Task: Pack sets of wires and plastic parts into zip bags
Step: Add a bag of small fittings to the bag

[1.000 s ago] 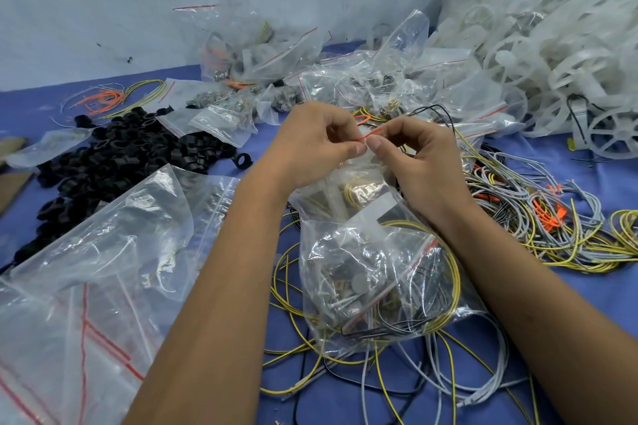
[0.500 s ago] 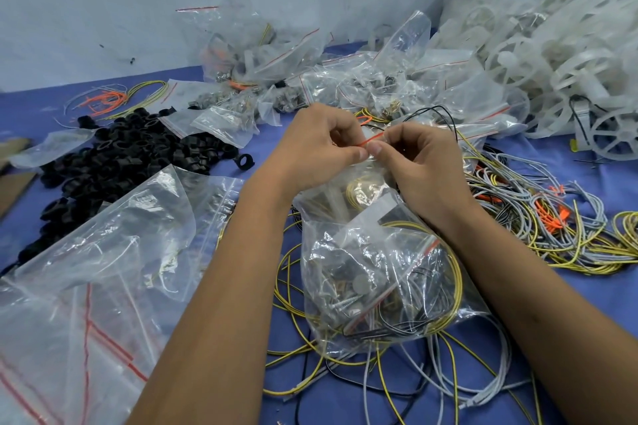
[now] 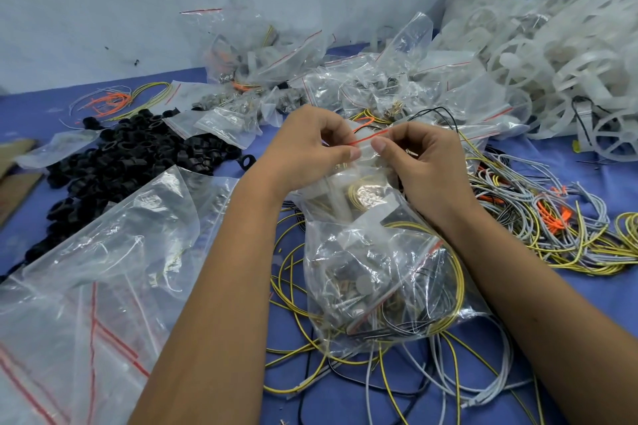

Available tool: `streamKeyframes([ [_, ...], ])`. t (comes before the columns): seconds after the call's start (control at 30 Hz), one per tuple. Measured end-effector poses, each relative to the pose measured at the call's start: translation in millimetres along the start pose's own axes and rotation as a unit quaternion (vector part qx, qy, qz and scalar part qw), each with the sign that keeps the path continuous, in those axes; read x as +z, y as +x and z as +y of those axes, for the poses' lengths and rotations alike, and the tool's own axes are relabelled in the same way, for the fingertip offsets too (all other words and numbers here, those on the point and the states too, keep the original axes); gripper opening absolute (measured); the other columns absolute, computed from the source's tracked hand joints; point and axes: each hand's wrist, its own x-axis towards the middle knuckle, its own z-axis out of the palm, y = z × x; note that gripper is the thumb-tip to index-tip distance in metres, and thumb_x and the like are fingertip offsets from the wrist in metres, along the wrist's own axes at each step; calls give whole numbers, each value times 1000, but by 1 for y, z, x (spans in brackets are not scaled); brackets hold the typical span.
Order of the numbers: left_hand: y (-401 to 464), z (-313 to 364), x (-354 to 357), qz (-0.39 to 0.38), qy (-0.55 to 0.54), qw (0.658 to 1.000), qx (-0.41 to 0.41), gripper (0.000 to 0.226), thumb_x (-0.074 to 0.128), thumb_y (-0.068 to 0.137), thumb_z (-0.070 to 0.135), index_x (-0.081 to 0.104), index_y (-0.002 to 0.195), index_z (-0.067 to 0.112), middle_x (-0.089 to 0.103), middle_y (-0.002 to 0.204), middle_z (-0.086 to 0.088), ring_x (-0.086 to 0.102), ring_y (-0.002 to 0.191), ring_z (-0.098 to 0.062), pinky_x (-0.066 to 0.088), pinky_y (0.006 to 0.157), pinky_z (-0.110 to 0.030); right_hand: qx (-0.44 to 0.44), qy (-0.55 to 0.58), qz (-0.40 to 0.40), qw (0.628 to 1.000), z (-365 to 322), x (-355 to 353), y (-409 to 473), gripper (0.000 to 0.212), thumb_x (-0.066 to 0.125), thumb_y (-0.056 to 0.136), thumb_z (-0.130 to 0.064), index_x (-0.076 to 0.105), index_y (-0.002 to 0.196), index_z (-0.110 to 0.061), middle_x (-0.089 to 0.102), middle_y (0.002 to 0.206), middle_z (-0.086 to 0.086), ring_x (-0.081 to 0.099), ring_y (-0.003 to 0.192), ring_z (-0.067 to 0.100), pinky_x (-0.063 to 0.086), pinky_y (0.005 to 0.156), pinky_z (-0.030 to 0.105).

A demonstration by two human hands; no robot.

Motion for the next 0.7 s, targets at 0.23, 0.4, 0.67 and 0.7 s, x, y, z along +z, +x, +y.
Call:
streamKeyframes([
  [0.23,-2,-8,-6,2,4,1000,-10,17,81,87,11,73,77,22,67,68,10,58,68,-5,50,70,-23,3,3,2,1000,3,-1,1,14,75,93,-19,72,81,-14,63,61,15,51,44,17,42,42,29],
  [0.4,0,-7,-3,-5,4,1000,-14,9,78,90,11,73,83,14,68,73,4,59,70,-9,50,72,-27,7,10,11,1000,3,-1,1,13,76,93,-21,74,80,-18,65,62,4,53,48,14,43,42,26],
  [0.67,1,-20,-6,-1,25,1000,-9,27,78,90,14,68,72,32,63,60,25,53,60,6,43,64,-13,22,18,15,999,1,-1,1,14,75,93,-19,73,79,-18,61,58,0,50,41,16,41,41,26],
  [0.7,1,-20,-6,2,23,1000,-6,27,79,90,15,68,72,33,64,61,23,54,61,5,44,65,-14,24,22,21,999,1,-1,1,14,75,93,-18,73,80,-17,61,58,0,50,42,16,41,41,27],
])
